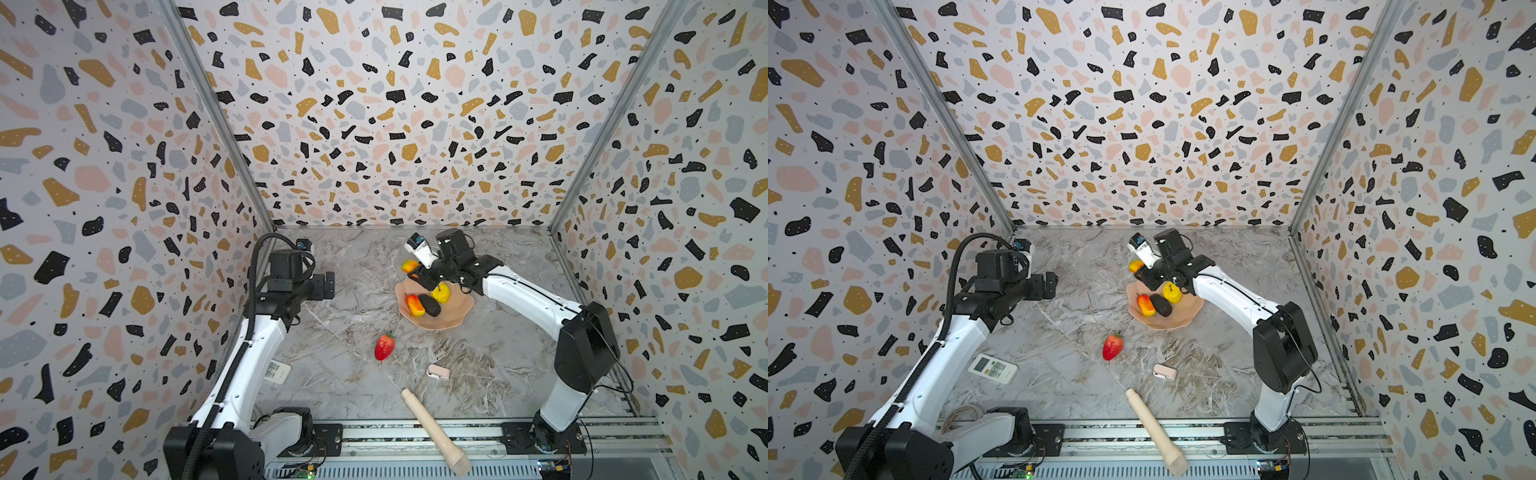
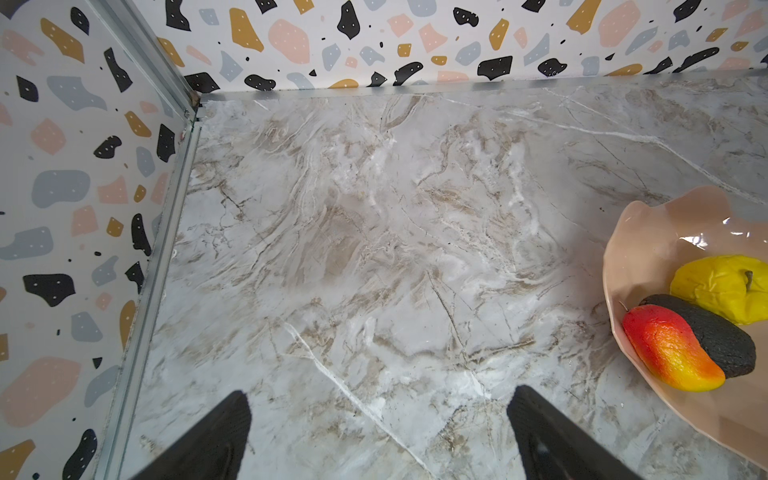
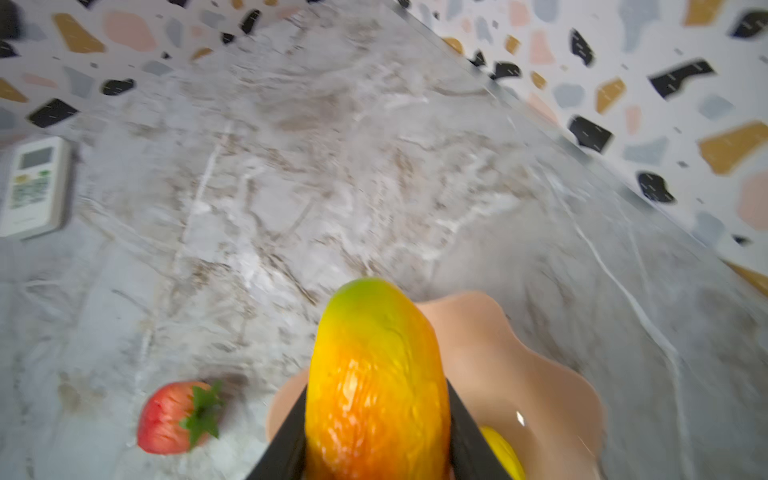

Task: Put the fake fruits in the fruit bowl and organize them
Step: 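Lower the yellow-orange mango into the bowl and open the right gripper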

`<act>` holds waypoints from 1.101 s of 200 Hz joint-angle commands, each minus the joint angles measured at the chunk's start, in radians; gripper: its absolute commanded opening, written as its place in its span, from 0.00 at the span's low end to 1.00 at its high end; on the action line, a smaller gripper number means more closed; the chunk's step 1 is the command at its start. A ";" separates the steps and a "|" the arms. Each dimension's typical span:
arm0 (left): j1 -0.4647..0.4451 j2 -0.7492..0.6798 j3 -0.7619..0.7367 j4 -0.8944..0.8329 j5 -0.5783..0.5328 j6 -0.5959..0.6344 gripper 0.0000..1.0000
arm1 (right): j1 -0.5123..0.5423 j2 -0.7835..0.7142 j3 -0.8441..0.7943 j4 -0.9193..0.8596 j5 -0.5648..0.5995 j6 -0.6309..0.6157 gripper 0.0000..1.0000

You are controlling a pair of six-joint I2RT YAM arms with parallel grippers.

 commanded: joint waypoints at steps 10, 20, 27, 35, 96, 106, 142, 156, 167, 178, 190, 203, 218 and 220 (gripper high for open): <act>0.007 -0.004 -0.008 0.027 0.009 0.001 1.00 | -0.070 -0.085 -0.103 -0.093 0.079 -0.020 0.02; 0.007 -0.004 -0.009 0.029 0.009 0.001 0.99 | -0.090 -0.103 -0.132 -0.108 0.081 -0.023 0.03; 0.007 -0.002 -0.009 0.029 0.009 0.001 1.00 | -0.102 -0.112 -0.147 -0.123 0.080 -0.030 0.03; 0.007 -0.002 -0.009 0.029 0.010 0.000 1.00 | -0.109 -0.122 -0.159 -0.144 0.079 -0.040 0.04; 0.007 0.001 -0.007 0.028 0.013 0.002 0.99 | -0.139 -0.108 -0.140 -0.317 0.043 -0.087 0.16; 0.007 0.002 -0.007 0.029 0.014 0.001 1.00 | -0.137 -0.102 -0.131 -0.340 0.032 -0.095 0.18; 0.007 0.004 -0.004 0.029 0.019 0.001 1.00 | -0.139 -0.088 -0.123 -0.378 0.006 -0.114 0.21; 0.007 0.004 -0.004 0.029 0.019 0.002 1.00 | -0.139 -0.068 -0.120 -0.381 -0.002 -0.116 0.21; 0.007 0.004 -0.005 0.029 0.019 0.001 1.00 | -0.139 -0.049 -0.115 -0.386 0.002 -0.117 0.21; 0.006 0.002 -0.006 0.029 0.018 0.000 1.00 | -0.140 -0.027 -0.111 -0.389 0.004 -0.118 0.22; 0.007 0.002 -0.006 0.029 0.018 0.001 1.00 | -0.140 -0.007 -0.108 -0.389 0.003 -0.121 0.23; 0.007 0.001 -0.006 0.029 0.016 0.002 1.00 | -0.140 0.009 -0.107 -0.389 0.010 -0.124 0.25; 0.007 0.002 -0.007 0.029 0.016 0.002 1.00 | -0.142 0.021 -0.106 -0.388 0.013 -0.123 0.28; 0.007 0.002 -0.006 0.029 0.016 0.001 1.00 | -0.142 0.023 -0.107 -0.387 0.012 -0.124 0.28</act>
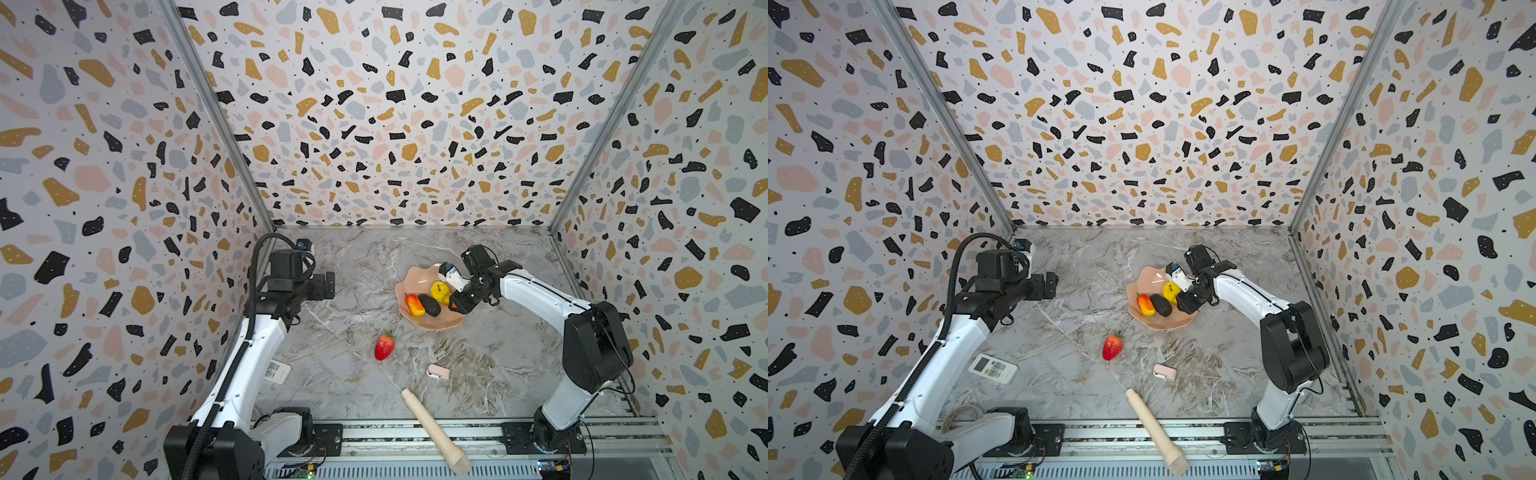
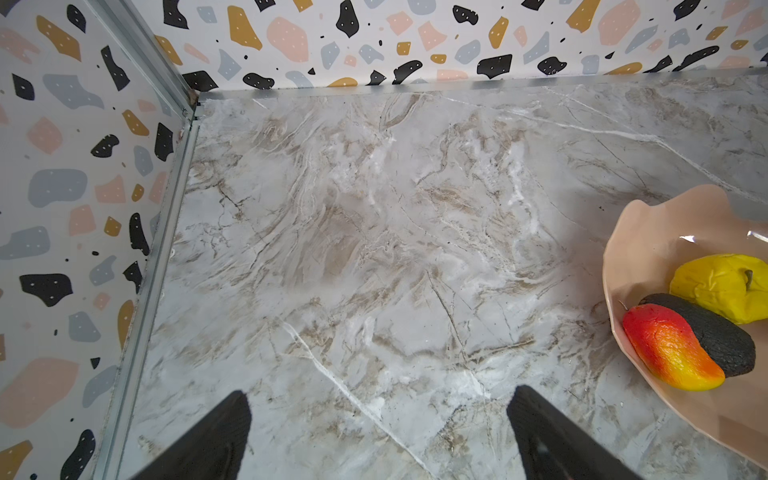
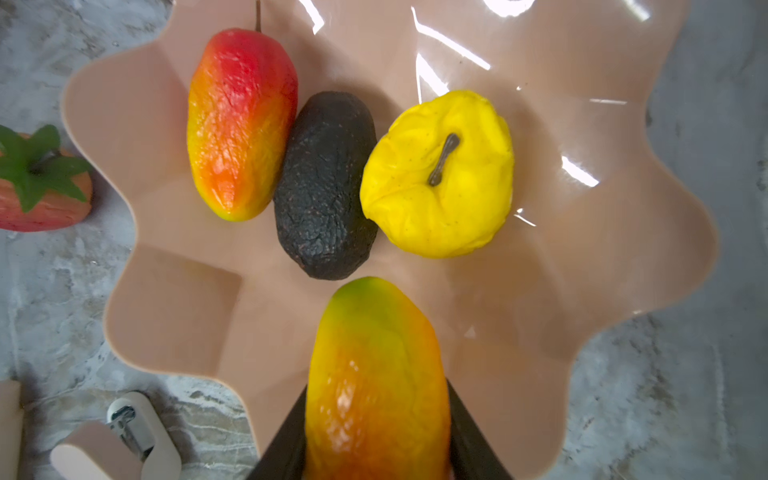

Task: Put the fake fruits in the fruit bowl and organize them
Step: 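Lower the yellow-orange mango into the bowl and open the right gripper, then move the right gripper to the red strawberry and grasp it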

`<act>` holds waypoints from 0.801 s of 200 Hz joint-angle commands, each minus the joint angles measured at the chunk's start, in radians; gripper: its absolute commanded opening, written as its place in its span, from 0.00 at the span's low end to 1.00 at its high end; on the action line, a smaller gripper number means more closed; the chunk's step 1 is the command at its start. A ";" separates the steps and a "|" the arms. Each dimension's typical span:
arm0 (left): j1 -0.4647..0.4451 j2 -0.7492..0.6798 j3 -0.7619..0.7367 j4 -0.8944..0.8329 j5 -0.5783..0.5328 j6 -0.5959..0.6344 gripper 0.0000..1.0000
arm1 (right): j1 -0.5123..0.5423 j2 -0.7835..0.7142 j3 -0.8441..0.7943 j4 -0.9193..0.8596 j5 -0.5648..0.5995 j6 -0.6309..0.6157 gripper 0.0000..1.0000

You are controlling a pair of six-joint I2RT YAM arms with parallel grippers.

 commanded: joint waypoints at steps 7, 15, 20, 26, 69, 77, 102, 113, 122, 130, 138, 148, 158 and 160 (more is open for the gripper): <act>0.007 -0.001 -0.006 0.029 0.014 0.001 1.00 | -0.004 0.010 0.027 -0.033 -0.004 -0.013 0.30; 0.007 -0.001 -0.006 0.029 0.014 0.001 1.00 | -0.005 0.012 0.026 -0.031 -0.004 -0.013 0.31; 0.007 -0.001 -0.006 0.029 0.014 0.002 1.00 | -0.006 0.012 0.026 -0.030 -0.005 -0.013 0.33; 0.007 -0.001 -0.006 0.029 0.014 0.002 1.00 | -0.006 0.012 0.026 -0.030 -0.005 -0.013 0.36; 0.007 0.000 -0.005 0.029 0.013 0.002 0.99 | -0.008 0.000 0.043 -0.027 0.027 -0.011 0.76; 0.007 0.000 -0.004 0.028 0.013 0.003 1.00 | -0.009 -0.006 0.049 -0.028 0.029 -0.012 0.81; 0.007 0.002 -0.003 0.029 0.014 0.004 1.00 | -0.008 -0.033 0.075 -0.031 0.055 -0.009 0.91; 0.007 0.002 -0.003 0.029 0.014 0.002 1.00 | -0.006 -0.054 0.091 -0.030 0.057 -0.007 0.96; 0.007 0.002 -0.003 0.029 0.014 0.004 1.00 | 0.002 -0.072 0.108 -0.026 0.051 -0.005 0.99; 0.007 0.002 -0.001 0.027 0.014 0.003 1.00 | 0.017 -0.091 0.118 -0.017 0.041 -0.011 0.99; 0.007 0.003 -0.001 0.028 0.014 0.003 0.99 | 0.046 -0.105 0.126 0.001 0.030 -0.022 0.99; 0.007 0.004 -0.001 0.027 0.014 0.003 0.99 | 0.094 -0.114 0.133 0.026 0.028 -0.043 0.99; 0.007 0.004 -0.002 0.027 0.013 0.002 1.00 | 0.150 -0.109 0.137 0.058 0.039 -0.061 0.99; 0.007 0.004 -0.001 0.027 0.014 0.002 1.00 | 0.162 -0.105 0.138 0.061 0.040 -0.068 0.99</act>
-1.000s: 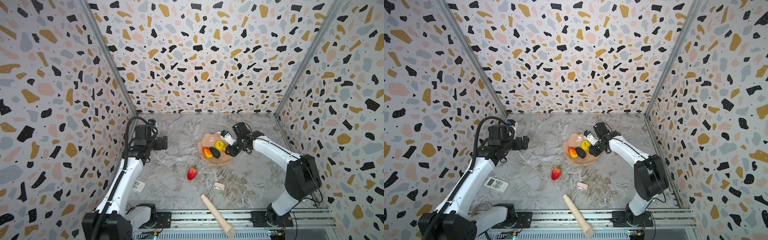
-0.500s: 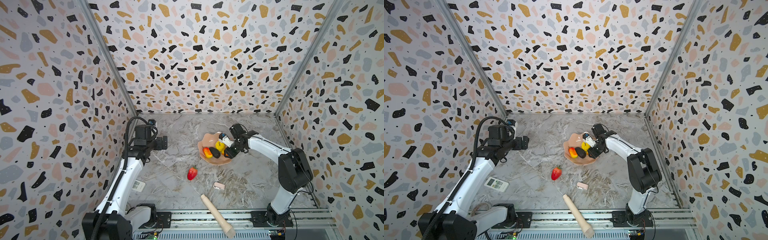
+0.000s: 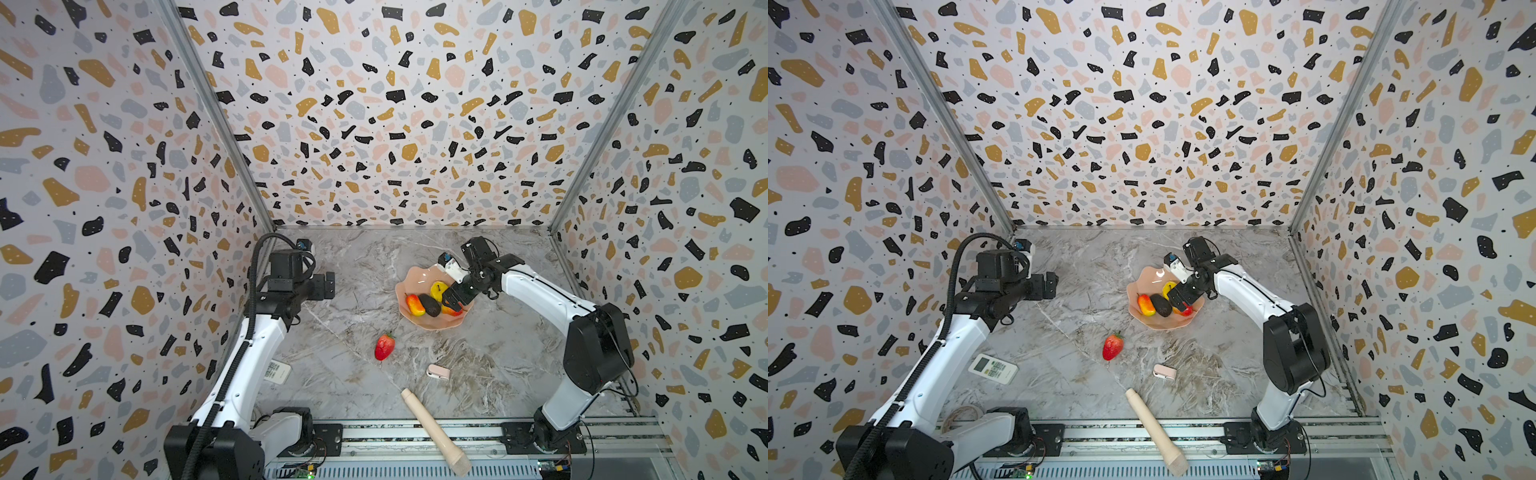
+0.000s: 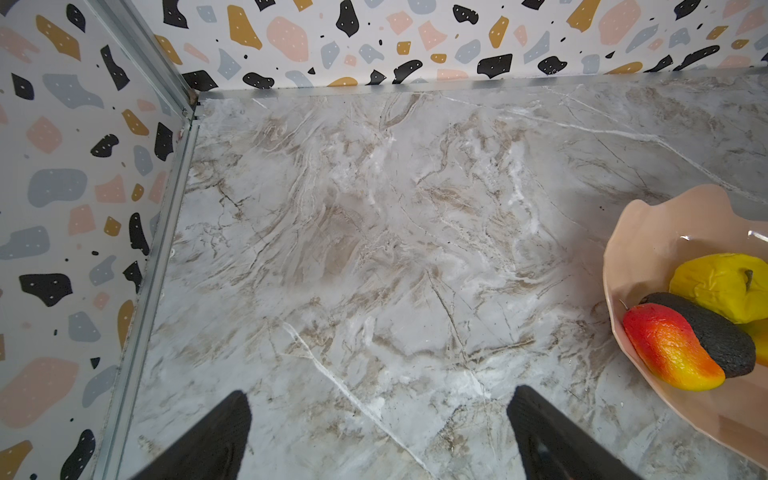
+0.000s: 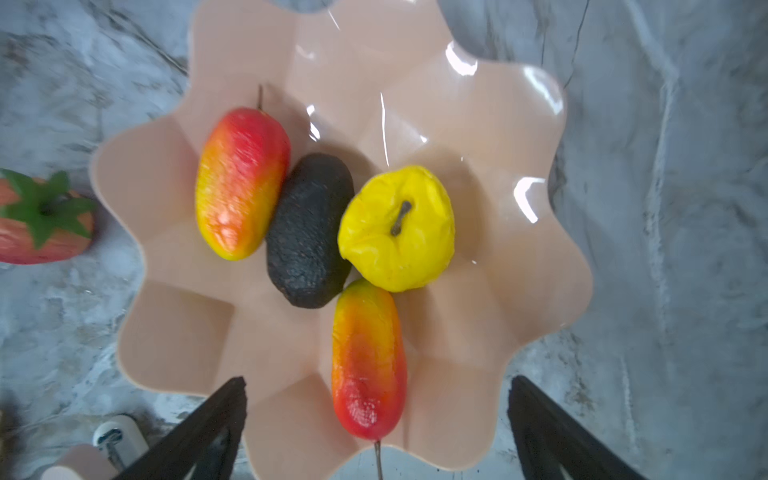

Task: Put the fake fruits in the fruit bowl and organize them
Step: 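Move the right gripper to the red strawberry and grasp it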

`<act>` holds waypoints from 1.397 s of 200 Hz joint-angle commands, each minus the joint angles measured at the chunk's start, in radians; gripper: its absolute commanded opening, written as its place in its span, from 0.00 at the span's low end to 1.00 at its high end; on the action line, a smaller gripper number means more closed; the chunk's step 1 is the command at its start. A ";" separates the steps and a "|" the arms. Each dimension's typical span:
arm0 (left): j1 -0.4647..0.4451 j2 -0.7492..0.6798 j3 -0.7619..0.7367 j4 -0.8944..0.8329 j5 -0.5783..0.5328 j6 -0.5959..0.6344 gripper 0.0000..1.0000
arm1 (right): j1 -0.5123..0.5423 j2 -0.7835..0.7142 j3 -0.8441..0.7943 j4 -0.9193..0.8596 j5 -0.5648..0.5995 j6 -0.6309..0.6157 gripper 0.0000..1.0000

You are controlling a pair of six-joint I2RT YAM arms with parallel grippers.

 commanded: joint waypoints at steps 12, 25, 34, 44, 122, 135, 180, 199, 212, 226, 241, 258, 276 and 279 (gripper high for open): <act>0.007 0.003 -0.001 0.027 0.014 0.003 1.00 | 0.181 -0.025 0.050 0.081 -0.004 -0.083 0.99; 0.007 0.004 -0.001 0.027 0.014 0.002 1.00 | 0.255 0.017 0.062 0.099 -0.011 -0.121 0.99; 0.007 0.004 -0.001 0.027 0.012 0.003 1.00 | 0.301 0.047 0.070 0.108 -0.013 -0.150 0.99; 0.007 0.002 -0.003 0.026 0.010 0.003 0.99 | 0.349 0.081 0.075 0.122 -0.011 -0.176 0.99; 0.007 -0.007 -0.007 0.027 0.006 0.004 0.99 | 0.482 0.243 0.089 0.185 -0.044 -0.299 0.99; 0.007 -0.007 -0.007 0.027 0.006 0.004 1.00 | 0.482 0.274 0.105 0.166 -0.034 -0.310 1.00; 0.007 -0.009 -0.009 0.027 0.003 0.004 1.00 | 0.480 0.328 0.108 0.156 -0.064 -0.325 0.99; 0.007 -0.007 -0.009 0.027 0.004 0.004 1.00 | 0.480 0.357 0.126 0.138 -0.058 -0.321 0.98; 0.007 -0.008 -0.008 0.027 0.005 0.005 1.00 | 0.480 0.367 0.129 0.145 -0.063 -0.317 0.96; 0.007 -0.007 -0.009 0.027 0.005 0.004 1.00 | 0.481 0.372 0.129 0.154 -0.068 -0.310 0.94; 0.007 -0.007 -0.009 0.027 0.003 0.005 1.00 | 0.479 0.376 0.135 0.156 -0.069 -0.299 0.91; 0.007 -0.007 -0.009 0.026 0.003 0.005 1.00 | 0.474 0.381 0.149 0.142 -0.070 -0.291 0.85; 0.007 -0.007 -0.009 0.027 0.004 0.005 1.00 | 0.469 0.384 0.163 0.126 -0.075 -0.278 0.76; 0.007 -0.008 -0.009 0.027 0.005 0.005 1.00 | 0.469 0.385 0.165 0.124 -0.077 -0.276 0.74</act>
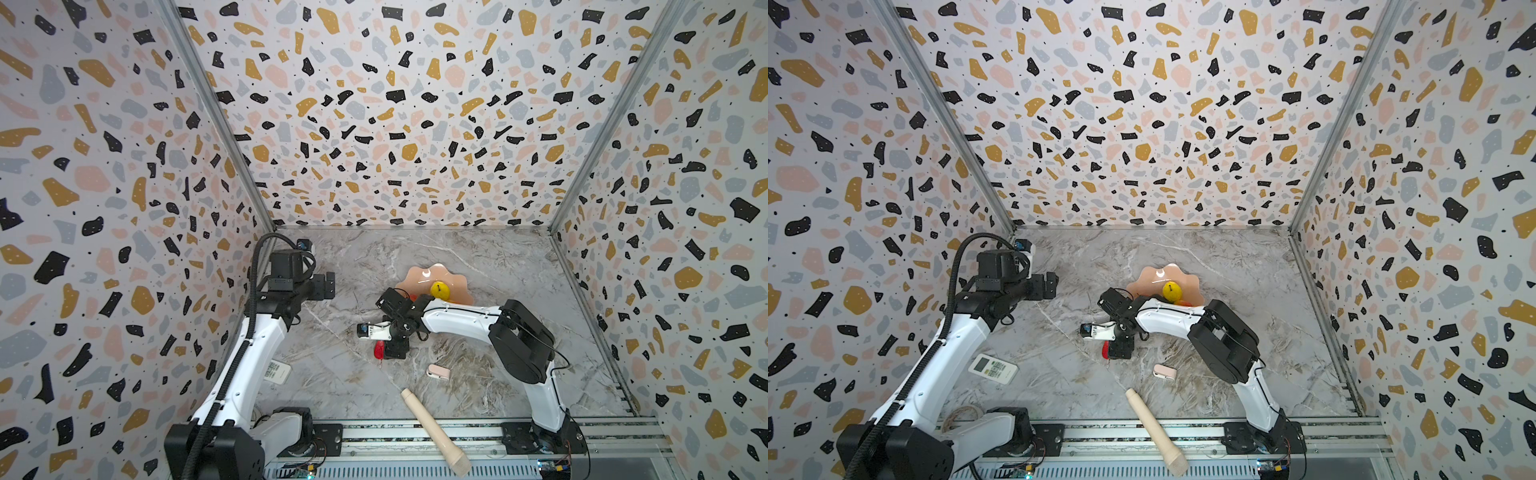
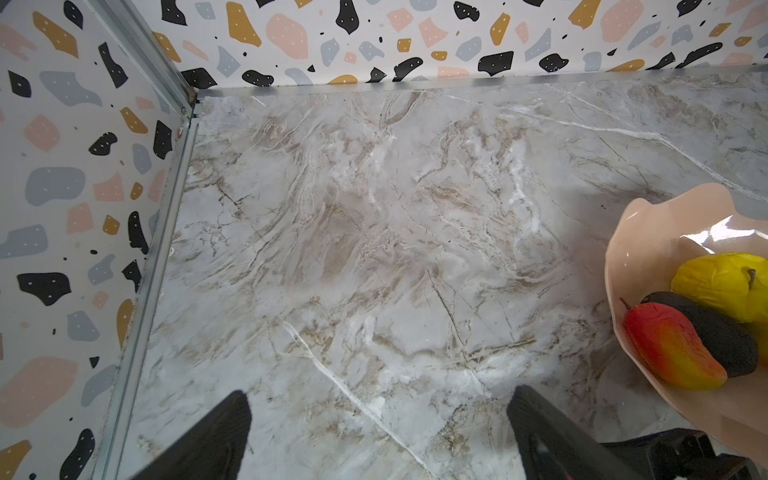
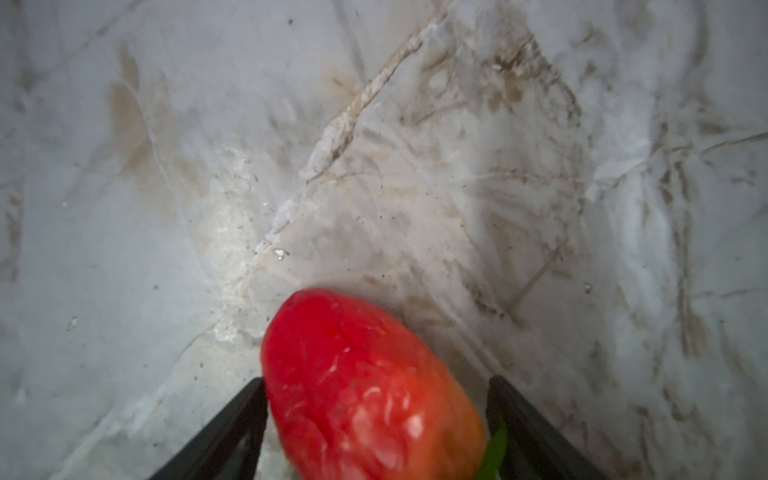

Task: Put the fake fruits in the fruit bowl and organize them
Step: 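Move the right gripper to the red strawberry and grasp it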

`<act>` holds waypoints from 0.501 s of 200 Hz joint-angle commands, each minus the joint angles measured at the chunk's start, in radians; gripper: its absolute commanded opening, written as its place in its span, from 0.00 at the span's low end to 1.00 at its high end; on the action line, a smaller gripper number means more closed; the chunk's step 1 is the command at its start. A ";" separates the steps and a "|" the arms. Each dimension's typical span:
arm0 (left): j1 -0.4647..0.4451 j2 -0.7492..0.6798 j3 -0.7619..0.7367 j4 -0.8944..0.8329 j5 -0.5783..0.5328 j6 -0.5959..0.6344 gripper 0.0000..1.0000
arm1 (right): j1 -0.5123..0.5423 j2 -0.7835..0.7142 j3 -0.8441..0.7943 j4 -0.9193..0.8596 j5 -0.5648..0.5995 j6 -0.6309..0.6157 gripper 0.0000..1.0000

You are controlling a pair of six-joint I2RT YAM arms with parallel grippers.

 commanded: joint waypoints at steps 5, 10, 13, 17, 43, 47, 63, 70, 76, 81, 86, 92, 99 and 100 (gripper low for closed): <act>0.007 -0.012 -0.009 0.027 0.005 0.004 1.00 | -0.010 -0.002 0.050 -0.043 -0.023 0.031 0.71; 0.007 -0.013 -0.009 0.027 0.004 0.004 1.00 | -0.013 -0.001 0.054 -0.046 -0.027 0.034 0.68; 0.007 -0.013 -0.009 0.027 0.004 0.004 1.00 | -0.014 0.000 0.055 -0.049 -0.029 0.036 0.66; 0.007 -0.013 -0.009 0.027 0.004 0.004 1.00 | -0.014 0.001 0.059 -0.052 -0.033 0.037 0.65; 0.007 -0.013 -0.009 0.027 0.004 0.005 1.00 | -0.023 0.004 0.076 -0.073 -0.036 0.045 0.57; 0.007 -0.013 -0.009 0.027 0.004 0.004 1.00 | -0.025 0.003 0.079 -0.077 -0.037 0.045 0.56; 0.007 -0.013 -0.009 0.027 0.004 0.004 1.00 | -0.029 -0.005 0.084 -0.087 -0.040 0.044 0.54; 0.007 -0.014 -0.009 0.026 0.004 0.005 1.00 | -0.031 -0.010 0.086 -0.090 -0.040 0.045 0.53; 0.007 -0.014 -0.009 0.028 0.004 0.004 1.00 | -0.034 -0.016 0.087 -0.093 -0.040 0.045 0.52; 0.007 -0.014 -0.009 0.027 0.004 0.005 1.00 | -0.037 -0.021 0.090 -0.097 -0.038 0.045 0.51; 0.007 -0.013 -0.009 0.029 0.004 0.004 1.00 | -0.040 -0.027 0.093 -0.101 -0.038 0.045 0.51; 0.007 -0.013 -0.009 0.029 0.004 0.004 0.99 | -0.048 -0.036 0.096 -0.105 -0.035 0.045 0.50; 0.007 -0.013 -0.009 0.028 0.004 0.004 0.99 | -0.057 -0.051 0.097 -0.107 -0.036 0.047 0.48; 0.007 -0.013 -0.009 0.029 0.004 0.004 0.99 | -0.059 -0.052 0.097 -0.107 -0.035 0.047 0.48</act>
